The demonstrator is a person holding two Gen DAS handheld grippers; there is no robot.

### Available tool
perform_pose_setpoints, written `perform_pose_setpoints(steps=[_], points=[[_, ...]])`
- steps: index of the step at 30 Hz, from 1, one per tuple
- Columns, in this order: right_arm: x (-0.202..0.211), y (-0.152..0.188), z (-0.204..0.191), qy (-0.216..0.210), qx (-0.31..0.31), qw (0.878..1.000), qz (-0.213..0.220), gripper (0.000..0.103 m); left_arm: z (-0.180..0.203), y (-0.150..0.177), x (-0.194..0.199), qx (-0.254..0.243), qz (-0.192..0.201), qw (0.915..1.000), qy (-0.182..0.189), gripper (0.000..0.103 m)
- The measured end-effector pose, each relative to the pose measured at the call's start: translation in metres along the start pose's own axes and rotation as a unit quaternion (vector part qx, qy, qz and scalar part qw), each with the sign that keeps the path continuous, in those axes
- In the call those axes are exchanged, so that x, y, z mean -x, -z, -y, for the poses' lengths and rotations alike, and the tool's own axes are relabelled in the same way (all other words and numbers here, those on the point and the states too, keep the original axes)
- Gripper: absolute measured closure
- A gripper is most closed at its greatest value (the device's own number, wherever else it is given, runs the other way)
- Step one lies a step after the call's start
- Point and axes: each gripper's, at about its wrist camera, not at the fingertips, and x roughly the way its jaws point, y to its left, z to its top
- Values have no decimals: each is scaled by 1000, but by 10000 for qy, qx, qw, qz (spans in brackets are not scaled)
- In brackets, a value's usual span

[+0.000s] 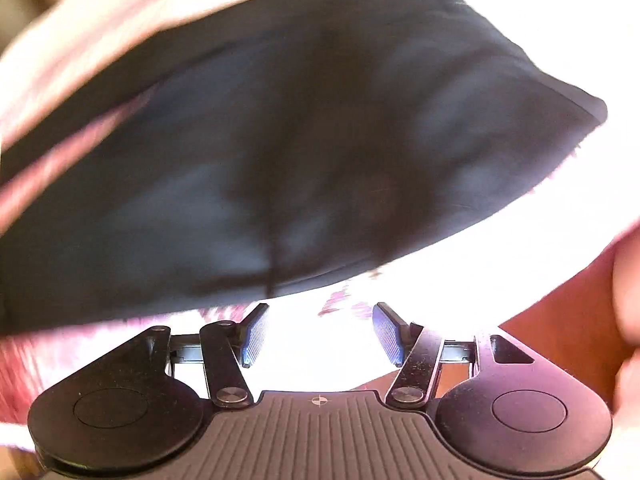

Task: Fold clothes
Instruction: 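Lay the black trousers lengthwise on the bedspread and open both grippers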

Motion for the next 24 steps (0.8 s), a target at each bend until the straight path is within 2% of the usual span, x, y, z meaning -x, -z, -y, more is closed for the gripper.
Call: perform_pose_setpoints(steps=[2,5,9,12,13,17,21,24], points=[[6,-5,22,-116,-757,9968,218,44,7,-4,1,-48,5,10000,7,77],[1,-14,49,-304,-1656,9848,416,44,18,-4,-3,-128,-146,9998,-33,77],[-18,-35,72,-368,-2206,9731,550,44,22,0,-9,-1,-471,9989,74,74],[-31,-46,95,-393,-2591,9641,422,44,23,9,-6,326,-597,9976,-90,73],[-28,-49,103,-441,-2595,9641,360,46,23,14,-2,473,-642,9966,-207,73],[-27,-57,99,-248,-2061,9782,84,47,22,46,17,758,-860,9890,-934,71],[-30,-61,94,-99,-1959,9806,8,47,20,100,24,459,-1334,9750,-1715,67],[-28,-68,78,-191,-1882,9819,105,47,14,139,22,100,-1621,9646,-2080,67]])
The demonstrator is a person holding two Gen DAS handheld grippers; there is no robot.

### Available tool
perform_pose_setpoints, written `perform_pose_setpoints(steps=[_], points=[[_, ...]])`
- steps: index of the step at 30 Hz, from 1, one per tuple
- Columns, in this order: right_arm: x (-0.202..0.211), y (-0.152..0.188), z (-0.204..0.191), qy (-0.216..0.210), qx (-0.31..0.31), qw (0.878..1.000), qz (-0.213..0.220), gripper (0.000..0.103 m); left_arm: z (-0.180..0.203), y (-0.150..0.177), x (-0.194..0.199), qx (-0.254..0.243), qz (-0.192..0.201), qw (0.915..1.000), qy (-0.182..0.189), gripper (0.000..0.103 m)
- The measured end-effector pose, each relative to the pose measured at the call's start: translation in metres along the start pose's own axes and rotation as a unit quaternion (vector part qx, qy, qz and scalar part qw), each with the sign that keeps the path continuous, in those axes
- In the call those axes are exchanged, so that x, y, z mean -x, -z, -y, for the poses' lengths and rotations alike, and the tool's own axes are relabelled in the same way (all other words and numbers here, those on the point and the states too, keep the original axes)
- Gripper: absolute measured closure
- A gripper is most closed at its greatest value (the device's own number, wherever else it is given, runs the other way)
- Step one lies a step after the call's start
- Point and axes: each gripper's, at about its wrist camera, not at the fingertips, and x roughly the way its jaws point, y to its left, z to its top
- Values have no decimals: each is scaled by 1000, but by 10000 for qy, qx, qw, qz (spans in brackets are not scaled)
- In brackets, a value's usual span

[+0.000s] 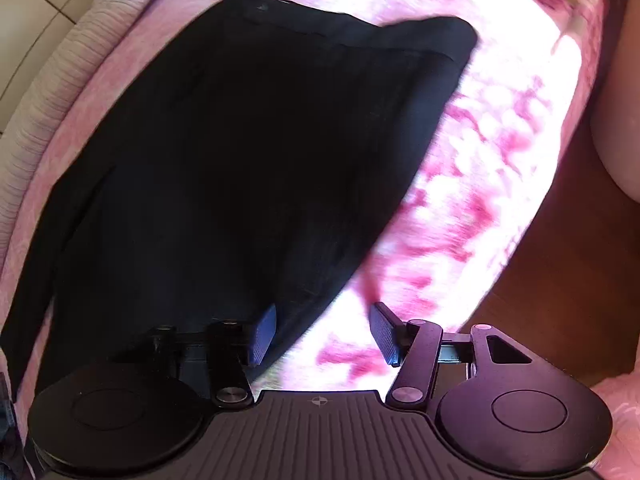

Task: Fold clothes
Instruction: 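Lay the black trousers lengthwise on the bedspread and open both grippers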

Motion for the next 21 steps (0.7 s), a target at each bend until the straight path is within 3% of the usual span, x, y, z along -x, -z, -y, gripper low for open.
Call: perform_pose_setpoints(steps=[4,7,8,9,10,16,21], points=[[-6,2,-24,85,35,10000,30,46,-7,37,-31,-537,-157,9976,-420,65],[-11,5,-40,305,45,9995,32,46,-17,55,-43,-748,29,9957,-547,67],[-11,5,-42,380,84,9992,30,46,-21,57,-44,-809,108,9953,-516,73],[-11,4,-43,455,142,9989,27,46,-25,58,-45,-836,132,9954,-456,97],[-10,3,-43,530,200,9984,24,46,-28,58,-48,-843,128,9956,-393,101],[6,21,-60,650,271,9975,70,46,-42,61,-10,-125,167,9995,-216,102],[17,33,-64,629,143,9979,104,46,-26,67,-12,-273,103,9996,61,102]])
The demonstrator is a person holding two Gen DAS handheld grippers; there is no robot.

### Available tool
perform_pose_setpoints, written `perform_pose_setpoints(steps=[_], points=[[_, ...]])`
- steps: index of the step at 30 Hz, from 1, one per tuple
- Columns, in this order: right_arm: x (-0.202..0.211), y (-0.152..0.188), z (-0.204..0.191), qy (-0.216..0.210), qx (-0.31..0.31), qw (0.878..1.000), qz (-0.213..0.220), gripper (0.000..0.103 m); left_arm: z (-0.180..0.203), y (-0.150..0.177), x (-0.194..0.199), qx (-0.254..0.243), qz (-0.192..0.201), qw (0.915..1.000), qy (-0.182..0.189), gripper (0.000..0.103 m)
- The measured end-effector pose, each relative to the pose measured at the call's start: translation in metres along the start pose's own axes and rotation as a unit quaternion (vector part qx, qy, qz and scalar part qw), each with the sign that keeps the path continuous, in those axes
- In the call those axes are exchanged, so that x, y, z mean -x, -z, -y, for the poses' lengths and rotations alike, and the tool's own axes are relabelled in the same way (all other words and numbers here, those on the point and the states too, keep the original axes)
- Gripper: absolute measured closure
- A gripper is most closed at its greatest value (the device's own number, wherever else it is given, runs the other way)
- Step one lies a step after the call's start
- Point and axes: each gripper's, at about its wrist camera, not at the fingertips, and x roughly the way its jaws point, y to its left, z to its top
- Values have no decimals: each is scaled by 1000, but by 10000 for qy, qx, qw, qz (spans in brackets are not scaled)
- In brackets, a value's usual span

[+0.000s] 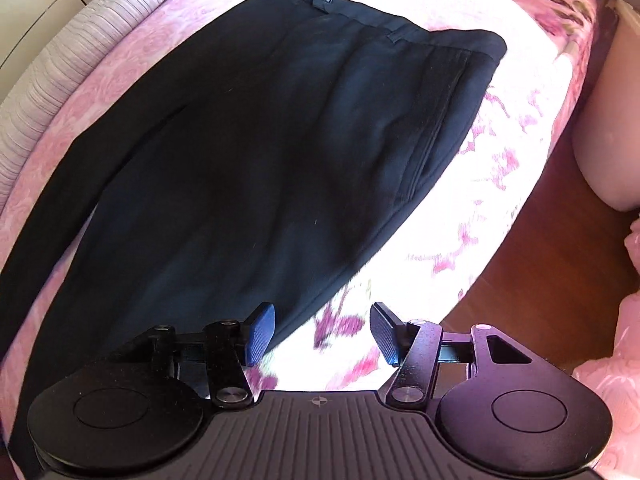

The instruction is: Fold clothes

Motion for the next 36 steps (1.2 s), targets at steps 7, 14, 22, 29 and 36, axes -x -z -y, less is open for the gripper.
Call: perform_pose_setpoints(steps=[7,14,22,29,36], points=[[32,5,9,-74,-410,9988,253,46,-8,2,16,211,17,9995,223,101],[64,16,-14,-107,-365,9976,579,46,-23,21,41,108,13,9979,633,88],[90,54,-69,291,1497,9855,739,33,-96,16,90,2615,-19,9624,740,64],[135,121,-90,226,2004,9755,876,27,-114,-20,140,4028,333,9065,1220,26],[203,148,-107,108,1809,9789,942,26,-126,-47,156,3900,852,9070,1343,15]])
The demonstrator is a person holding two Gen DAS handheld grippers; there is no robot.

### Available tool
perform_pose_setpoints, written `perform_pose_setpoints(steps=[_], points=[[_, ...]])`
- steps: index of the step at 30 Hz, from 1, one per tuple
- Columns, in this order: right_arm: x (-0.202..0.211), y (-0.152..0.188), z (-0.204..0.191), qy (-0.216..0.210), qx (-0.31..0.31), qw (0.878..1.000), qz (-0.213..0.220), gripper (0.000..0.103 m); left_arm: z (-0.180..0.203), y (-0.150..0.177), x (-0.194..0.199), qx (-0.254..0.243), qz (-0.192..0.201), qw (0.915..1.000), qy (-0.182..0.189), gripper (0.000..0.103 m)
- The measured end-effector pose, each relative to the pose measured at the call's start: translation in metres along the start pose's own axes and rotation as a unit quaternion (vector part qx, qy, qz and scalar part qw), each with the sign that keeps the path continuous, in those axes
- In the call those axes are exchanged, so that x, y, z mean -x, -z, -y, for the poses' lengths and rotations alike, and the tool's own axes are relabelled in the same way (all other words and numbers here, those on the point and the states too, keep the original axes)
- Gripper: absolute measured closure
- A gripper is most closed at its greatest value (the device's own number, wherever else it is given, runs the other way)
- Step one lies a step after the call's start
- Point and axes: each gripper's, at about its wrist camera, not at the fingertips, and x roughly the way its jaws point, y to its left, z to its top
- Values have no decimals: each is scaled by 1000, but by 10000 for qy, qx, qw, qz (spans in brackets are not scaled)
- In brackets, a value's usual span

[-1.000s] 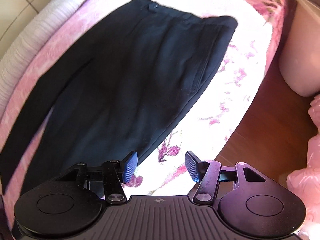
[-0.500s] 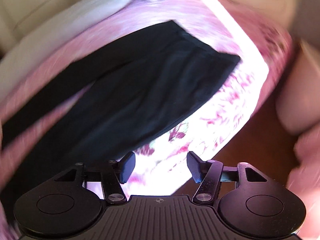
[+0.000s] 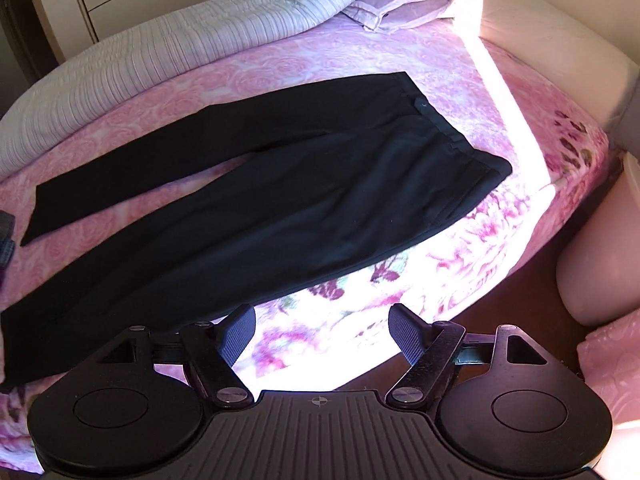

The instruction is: Fold clothes

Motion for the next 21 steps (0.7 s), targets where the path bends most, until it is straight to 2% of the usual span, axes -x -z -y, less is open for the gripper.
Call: perform_pose_setpoints(steps=[4,8,12,15,21], points=[[38,11,-14,23,-122,9999,43,26,-1,-21,-2,-394,323,9984,252,15],[69,29,-46,507,87,9984,235,26,-12,-26,5,-1066,691,9901,605,15],[94,58,-91,861,-202,9956,311,26,-39,-12,13,-1506,880,9805,907,15],[110,81,-126,1043,-449,9931,288,26,-63,7,18,-1530,840,9800,954,15],[128,108,-186,1056,-396,9936,78,26,-94,42,27,-1505,739,9804,1033,15]])
